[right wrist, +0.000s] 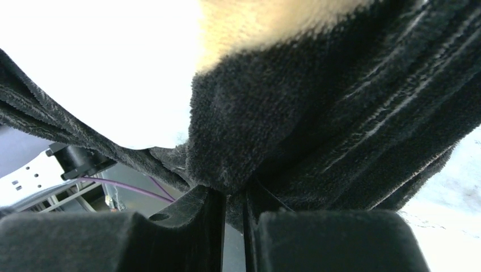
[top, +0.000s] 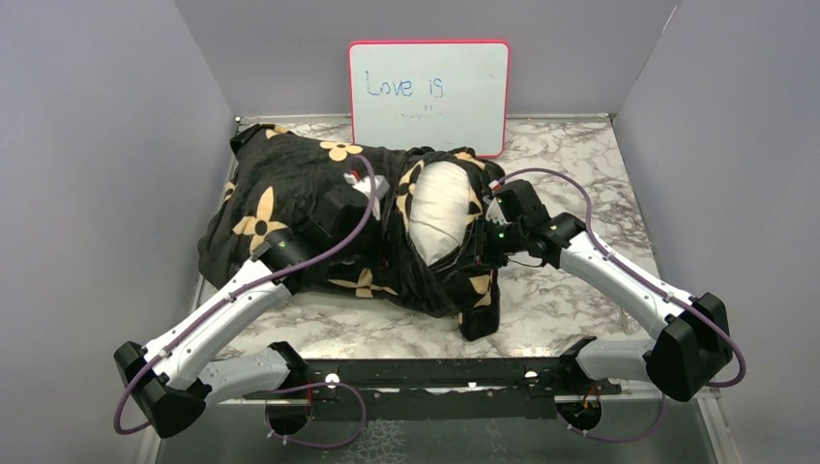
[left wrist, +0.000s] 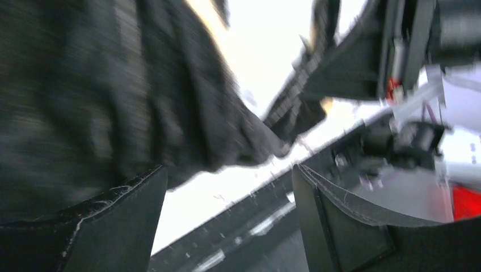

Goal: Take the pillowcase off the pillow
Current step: Remove the pillow from the pillowcase.

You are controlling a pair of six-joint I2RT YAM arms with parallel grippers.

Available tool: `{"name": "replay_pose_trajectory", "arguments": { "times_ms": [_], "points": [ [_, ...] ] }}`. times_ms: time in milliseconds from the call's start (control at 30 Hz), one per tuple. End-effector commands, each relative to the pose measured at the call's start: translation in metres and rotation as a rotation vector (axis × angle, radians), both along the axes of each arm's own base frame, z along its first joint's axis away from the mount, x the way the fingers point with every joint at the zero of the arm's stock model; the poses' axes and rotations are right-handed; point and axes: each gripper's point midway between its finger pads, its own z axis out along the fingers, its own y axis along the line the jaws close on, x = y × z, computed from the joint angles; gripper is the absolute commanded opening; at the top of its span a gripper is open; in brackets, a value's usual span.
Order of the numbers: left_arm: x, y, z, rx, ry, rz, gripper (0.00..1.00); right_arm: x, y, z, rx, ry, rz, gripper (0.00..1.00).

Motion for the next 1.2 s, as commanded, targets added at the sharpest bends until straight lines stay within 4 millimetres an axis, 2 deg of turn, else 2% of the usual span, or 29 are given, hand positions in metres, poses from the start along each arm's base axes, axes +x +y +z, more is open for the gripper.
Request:
{"name": "replay_pose_trajectory", "arguments": {
  "times_ms": [0, 67, 167, 267, 367, 433, 500, 567, 600, 633, 733, 800, 900, 1000, 1100, 1167],
  "points": [
    [-0.037, -0.044, -0.011, -0.096, 0.086, -0.057, 0.82, 0.013, 0.008, 0.004, 0.025, -0.035, -0.023, 0.18],
    [-0.030, -0.054, -0.015, -0.124, 0.078, 0.001, 0.80, 0.013, 0.008, 0.006, 0.027, -0.035, -0.023, 0.18],
    [-0.012, -0.058, -0.026, -0.135, 0.069, 0.132, 0.75, 0.013, 0.007, 0.010, 0.032, -0.045, -0.033, 0.18],
    [0.006, -0.053, -0.037, -0.131, 0.041, 0.252, 0.73, 0.011, 0.005, 0.012, 0.037, -0.054, -0.037, 0.18],
    [0.021, -0.048, -0.038, -0.149, -0.014, 0.331, 0.71, 0.008, 0.001, 0.011, 0.030, -0.052, -0.046, 0.18],
    [0.028, -0.050, -0.041, -0.146, -0.041, 0.332, 0.65, 0.006, 0.000, 0.010, 0.027, -0.046, -0.049, 0.18],
    [0.028, -0.048, -0.049, -0.097, -0.031, 0.332, 0.42, 0.005, -0.002, 0.012, 0.023, -0.048, -0.051, 0.17],
    [0.026, -0.039, -0.062, -0.039, -0.017, 0.352, 0.13, 0.008, -0.010, 0.013, -0.014, -0.065, -0.079, 0.14],
    [0.024, -0.032, -0.066, -0.020, -0.017, 0.367, 0.02, 0.011, -0.018, 0.012, -0.056, -0.083, -0.109, 0.09],
    [0.022, -0.024, -0.069, -0.007, -0.024, 0.383, 0.00, 0.015, -0.029, 0.011, -0.112, -0.101, -0.152, 0.04],
    [0.017, 0.007, -0.070, 0.034, -0.051, 0.454, 0.00, 0.018, -0.076, 0.002, -0.320, -0.125, -0.299, 0.00],
    [0.014, 0.027, -0.068, 0.072, -0.074, 0.492, 0.00, 0.006, -0.101, -0.012, -0.423, -0.101, -0.346, 0.00],
    [0.009, 0.053, -0.071, 0.145, -0.085, 0.530, 0.00, -0.019, -0.119, -0.041, -0.486, -0.032, -0.344, 0.00],
    [0.004, 0.058, -0.078, 0.185, -0.070, 0.504, 0.00, -0.024, -0.112, -0.045, -0.440, -0.017, -0.327, 0.00],
    [0.002, 0.046, -0.086, 0.184, -0.040, 0.450, 0.00, -0.015, -0.085, -0.020, -0.311, -0.055, -0.257, 0.03],
    [0.001, 0.034, -0.092, 0.173, -0.015, 0.410, 0.00, -0.012, -0.061, 0.003, -0.200, -0.080, -0.179, 0.17]
  ]
}}
